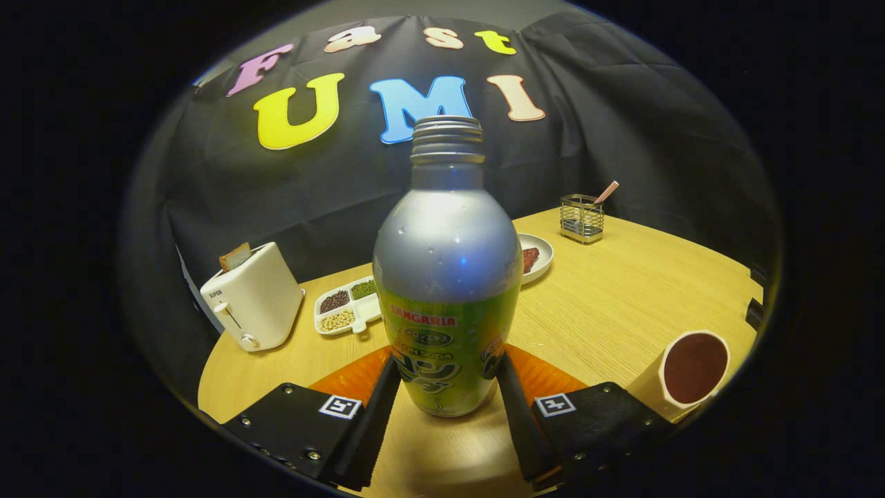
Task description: Take the bottle from table, then pour the juice into the cup, finally place the bottle on the coaster
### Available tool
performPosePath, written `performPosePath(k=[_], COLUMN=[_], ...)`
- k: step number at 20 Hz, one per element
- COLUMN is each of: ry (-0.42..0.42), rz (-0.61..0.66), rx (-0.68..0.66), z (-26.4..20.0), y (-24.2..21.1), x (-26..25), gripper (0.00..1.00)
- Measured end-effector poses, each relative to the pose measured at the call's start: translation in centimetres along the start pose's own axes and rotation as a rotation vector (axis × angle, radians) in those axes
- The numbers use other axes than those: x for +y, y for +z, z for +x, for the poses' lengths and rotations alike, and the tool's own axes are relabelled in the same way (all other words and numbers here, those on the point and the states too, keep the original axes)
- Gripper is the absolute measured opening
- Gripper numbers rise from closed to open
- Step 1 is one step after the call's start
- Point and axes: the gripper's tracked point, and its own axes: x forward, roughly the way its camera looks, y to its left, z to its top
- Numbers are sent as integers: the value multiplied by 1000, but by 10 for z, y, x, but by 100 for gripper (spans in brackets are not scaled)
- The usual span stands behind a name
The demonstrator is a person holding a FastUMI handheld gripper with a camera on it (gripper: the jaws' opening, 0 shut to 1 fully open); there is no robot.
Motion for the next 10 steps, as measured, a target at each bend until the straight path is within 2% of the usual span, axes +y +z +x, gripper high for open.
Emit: performPosePath(k=[10], ry=[10], rz=[-115], rx=[26], z=[30], y=[-13], x=[1], gripper=[77])
